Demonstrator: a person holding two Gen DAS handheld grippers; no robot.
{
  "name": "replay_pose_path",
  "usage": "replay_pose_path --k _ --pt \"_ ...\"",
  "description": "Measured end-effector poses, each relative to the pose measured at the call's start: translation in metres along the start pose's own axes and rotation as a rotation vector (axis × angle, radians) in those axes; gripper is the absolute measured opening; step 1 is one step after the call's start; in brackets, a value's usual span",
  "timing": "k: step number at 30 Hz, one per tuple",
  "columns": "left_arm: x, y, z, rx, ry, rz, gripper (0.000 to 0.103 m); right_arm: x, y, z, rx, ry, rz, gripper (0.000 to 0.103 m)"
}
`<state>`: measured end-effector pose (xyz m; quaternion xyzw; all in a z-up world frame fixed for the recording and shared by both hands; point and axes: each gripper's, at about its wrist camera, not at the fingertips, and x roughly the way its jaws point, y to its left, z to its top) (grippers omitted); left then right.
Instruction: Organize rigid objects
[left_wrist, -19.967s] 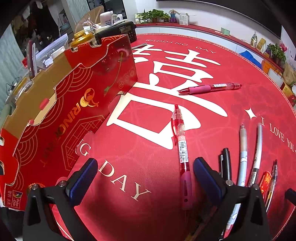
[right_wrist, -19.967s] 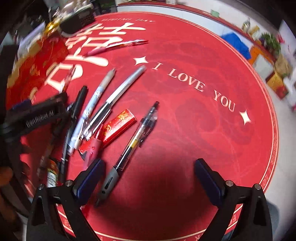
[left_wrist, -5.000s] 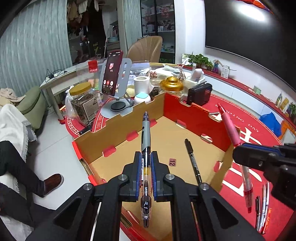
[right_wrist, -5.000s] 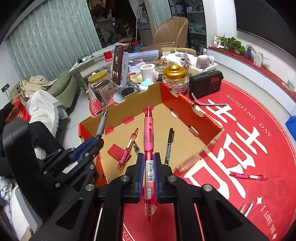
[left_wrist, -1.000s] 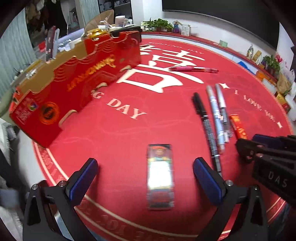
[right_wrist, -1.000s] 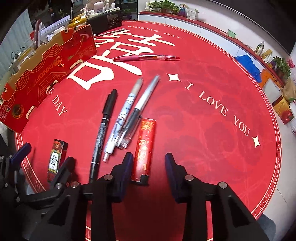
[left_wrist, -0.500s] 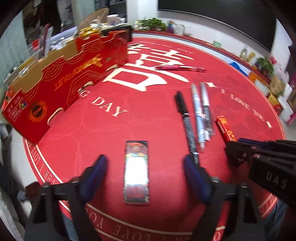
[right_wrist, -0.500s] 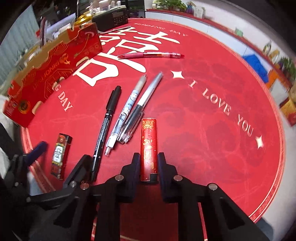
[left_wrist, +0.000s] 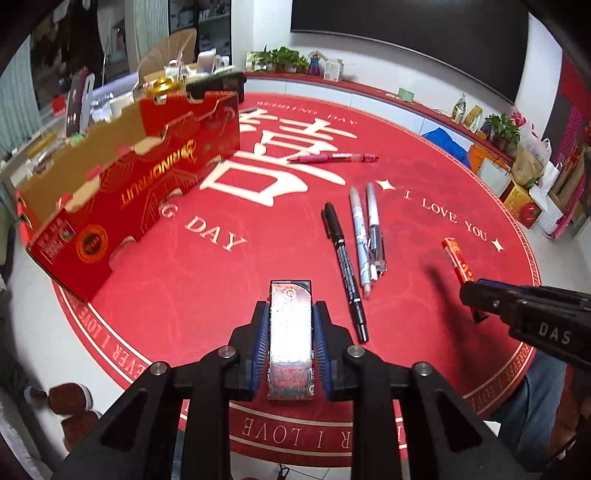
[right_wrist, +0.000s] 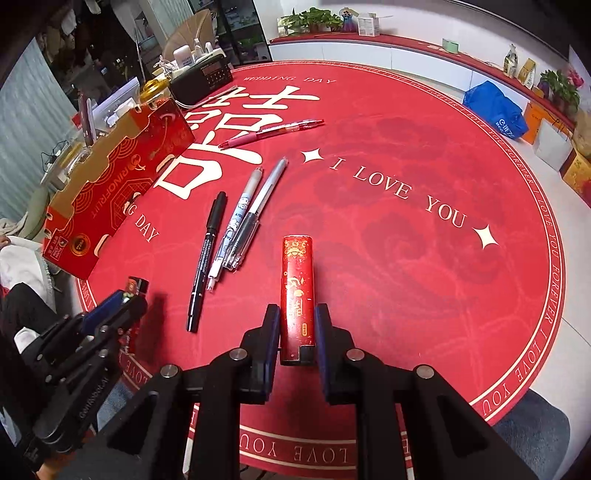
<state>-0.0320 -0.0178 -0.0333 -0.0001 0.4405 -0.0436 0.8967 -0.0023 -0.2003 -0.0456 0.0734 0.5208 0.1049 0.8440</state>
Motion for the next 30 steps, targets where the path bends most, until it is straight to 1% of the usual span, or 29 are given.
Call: replay_pose_path --k 7,16,30 --pt "-0.006 -0.001 0.005 0.015 -0.028 0.016 0.026 -0.009 0.002 0.0 0.002 -0.021 0.011 0.02" --pt "-0.015 0.001 0.008 0.025 -0.065 0.03 0.026 -0.011 0.009 0.002 -0.004 -0.024 0.021 0.02" --pt "-0.017 0.005 0.01 0.018 -0.075 0.024 0.026 -0.01 0.024 0.007 -0.044 -0.013 0.009 0.02"
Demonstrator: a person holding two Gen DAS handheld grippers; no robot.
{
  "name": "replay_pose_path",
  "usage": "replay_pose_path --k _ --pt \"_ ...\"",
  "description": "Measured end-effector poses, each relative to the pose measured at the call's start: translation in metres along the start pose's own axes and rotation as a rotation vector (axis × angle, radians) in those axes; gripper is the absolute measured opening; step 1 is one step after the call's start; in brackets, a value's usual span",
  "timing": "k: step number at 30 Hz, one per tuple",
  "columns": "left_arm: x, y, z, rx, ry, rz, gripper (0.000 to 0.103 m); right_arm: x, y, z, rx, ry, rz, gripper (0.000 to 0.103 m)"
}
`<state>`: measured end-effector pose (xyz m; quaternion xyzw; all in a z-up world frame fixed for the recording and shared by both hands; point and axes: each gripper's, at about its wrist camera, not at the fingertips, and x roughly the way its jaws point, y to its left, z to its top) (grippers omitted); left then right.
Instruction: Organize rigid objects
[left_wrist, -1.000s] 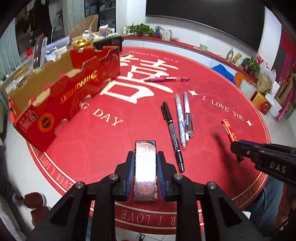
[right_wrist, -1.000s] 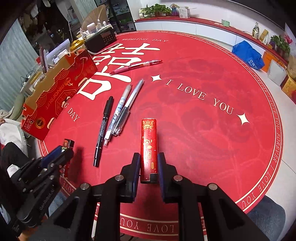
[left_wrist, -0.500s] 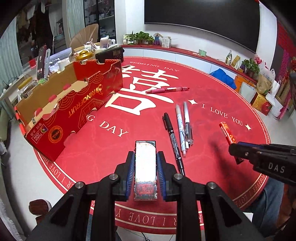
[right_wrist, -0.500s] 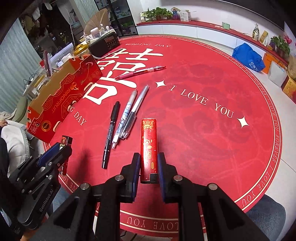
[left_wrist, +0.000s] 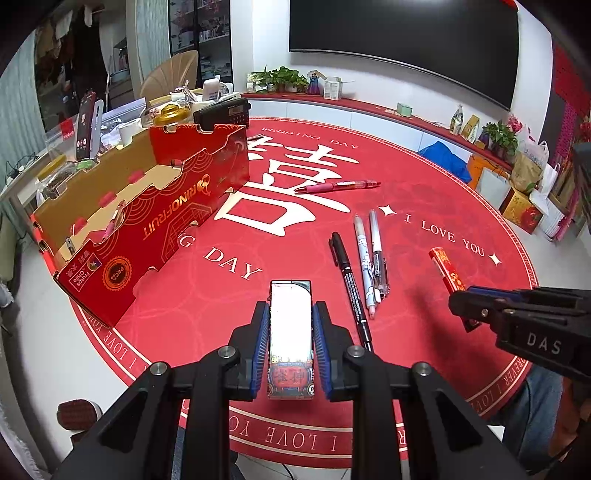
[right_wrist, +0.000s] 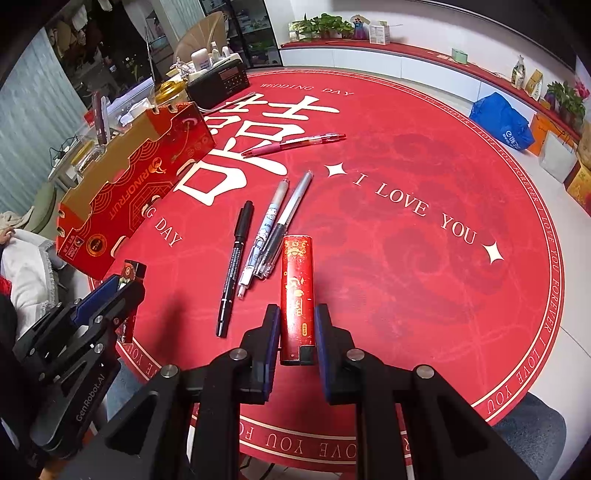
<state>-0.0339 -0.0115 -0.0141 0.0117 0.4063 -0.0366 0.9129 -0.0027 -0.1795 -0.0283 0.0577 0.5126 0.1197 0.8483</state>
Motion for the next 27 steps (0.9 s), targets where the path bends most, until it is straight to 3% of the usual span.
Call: replay_pose_path --k 27 --pt "-0.025 0.059 0.033 -0.085 -0.118 0.045 0.026 -0.01 0.063 0.045 -0.129 -0.047 0.032 0.02"
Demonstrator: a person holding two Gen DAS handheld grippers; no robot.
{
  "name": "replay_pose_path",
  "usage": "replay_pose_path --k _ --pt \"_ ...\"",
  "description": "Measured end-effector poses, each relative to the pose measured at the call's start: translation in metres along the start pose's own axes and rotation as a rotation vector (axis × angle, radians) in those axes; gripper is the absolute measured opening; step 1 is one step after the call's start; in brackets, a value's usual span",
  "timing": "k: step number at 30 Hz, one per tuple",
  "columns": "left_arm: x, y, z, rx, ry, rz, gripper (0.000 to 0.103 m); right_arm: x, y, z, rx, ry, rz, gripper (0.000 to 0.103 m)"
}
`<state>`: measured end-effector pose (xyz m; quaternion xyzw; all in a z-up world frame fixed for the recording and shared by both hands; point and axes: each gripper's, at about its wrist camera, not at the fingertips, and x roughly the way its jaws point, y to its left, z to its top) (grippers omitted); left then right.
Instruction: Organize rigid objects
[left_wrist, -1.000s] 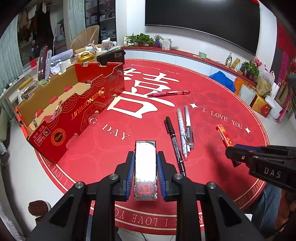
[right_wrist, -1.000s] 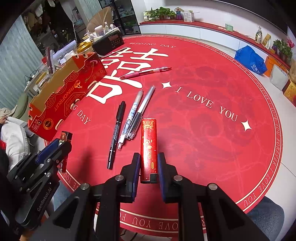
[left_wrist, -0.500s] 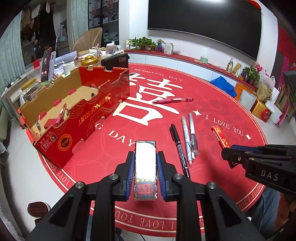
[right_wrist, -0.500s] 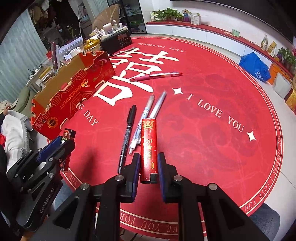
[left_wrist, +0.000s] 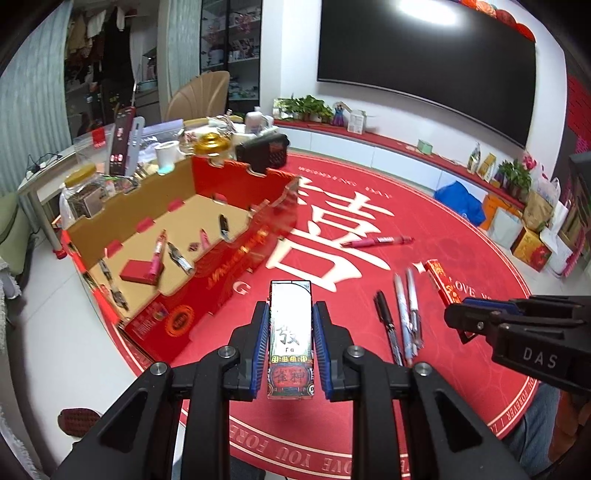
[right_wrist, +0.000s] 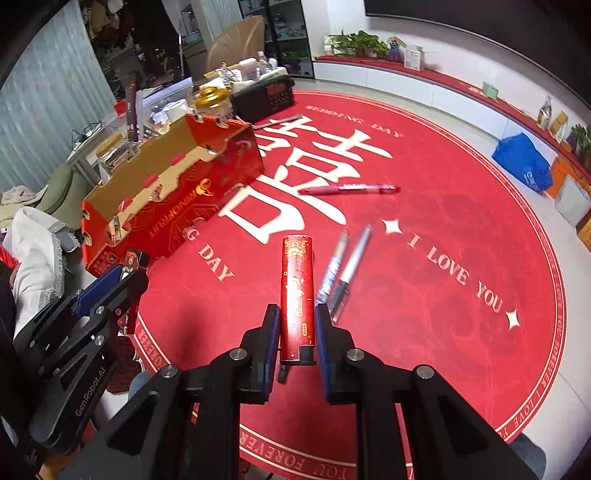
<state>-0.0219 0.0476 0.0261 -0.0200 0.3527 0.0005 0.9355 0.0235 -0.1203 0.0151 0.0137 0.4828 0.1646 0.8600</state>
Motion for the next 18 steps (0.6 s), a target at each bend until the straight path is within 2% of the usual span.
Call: replay_pose_path --k 18 --pt "-0.004 0.057 0.026 -0.059 -0.061 0.083 0.026 0.01 0.057 0.04 -0.109 -0.023 0.058 0.02"
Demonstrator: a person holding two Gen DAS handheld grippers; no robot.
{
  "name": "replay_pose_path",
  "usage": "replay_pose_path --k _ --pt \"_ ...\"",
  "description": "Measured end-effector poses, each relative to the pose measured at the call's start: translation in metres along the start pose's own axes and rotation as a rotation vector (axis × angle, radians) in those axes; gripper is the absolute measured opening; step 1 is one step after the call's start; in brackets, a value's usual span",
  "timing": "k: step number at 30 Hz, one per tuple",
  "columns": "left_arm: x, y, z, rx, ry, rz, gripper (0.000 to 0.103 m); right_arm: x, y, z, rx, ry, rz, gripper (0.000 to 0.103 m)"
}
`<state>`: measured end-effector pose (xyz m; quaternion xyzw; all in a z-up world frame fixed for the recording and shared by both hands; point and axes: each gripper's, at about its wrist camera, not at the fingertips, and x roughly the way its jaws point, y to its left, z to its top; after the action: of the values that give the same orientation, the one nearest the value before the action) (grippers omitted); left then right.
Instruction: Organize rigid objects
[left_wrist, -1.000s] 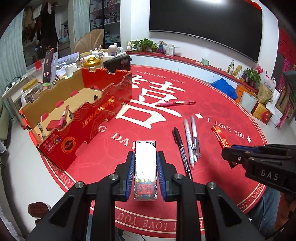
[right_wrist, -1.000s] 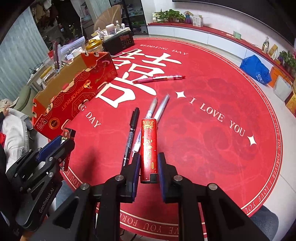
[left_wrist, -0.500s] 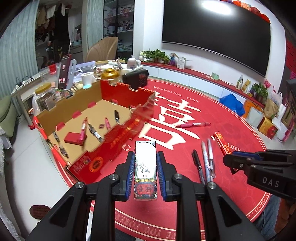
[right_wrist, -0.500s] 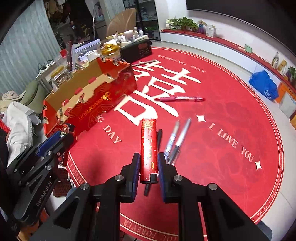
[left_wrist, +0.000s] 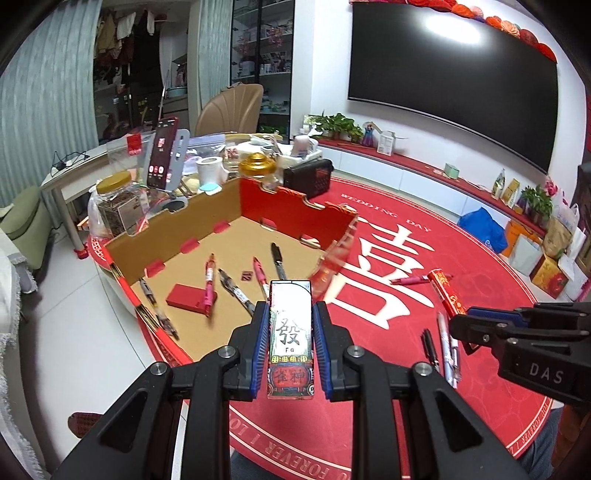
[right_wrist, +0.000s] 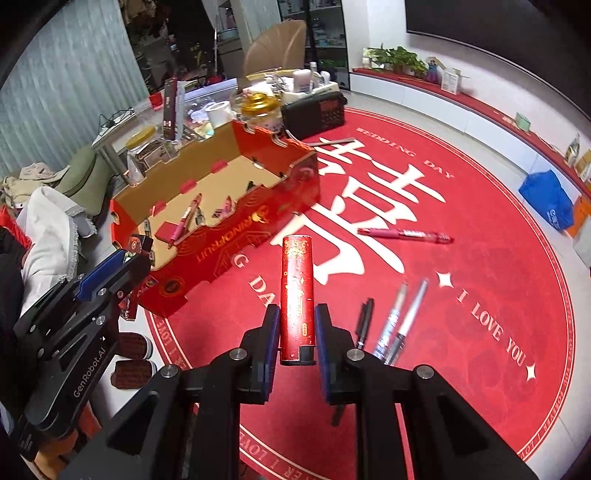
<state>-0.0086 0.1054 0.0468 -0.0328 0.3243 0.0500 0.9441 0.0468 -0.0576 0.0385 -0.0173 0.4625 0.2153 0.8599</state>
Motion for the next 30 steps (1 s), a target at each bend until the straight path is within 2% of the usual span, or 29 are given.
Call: replay_pose_path --k 9,19,30 --pt "0.012 0.022 0.009 -0.029 -0.001 0.036 0.026 0.01 0.023 0.02 -0.044 -0.001 0.02 0.02" --pt "0.025 0.046 0.026 -0.058 -0.009 0.077 0.026 0.024 0.058 0.058 -0.116 -0.023 0.064 0.02" --pt "0.046 0.073 0.04 -0.105 -0.002 0.108 0.026 0.048 0.079 0.091 -0.125 -0.029 0.09 0.02"
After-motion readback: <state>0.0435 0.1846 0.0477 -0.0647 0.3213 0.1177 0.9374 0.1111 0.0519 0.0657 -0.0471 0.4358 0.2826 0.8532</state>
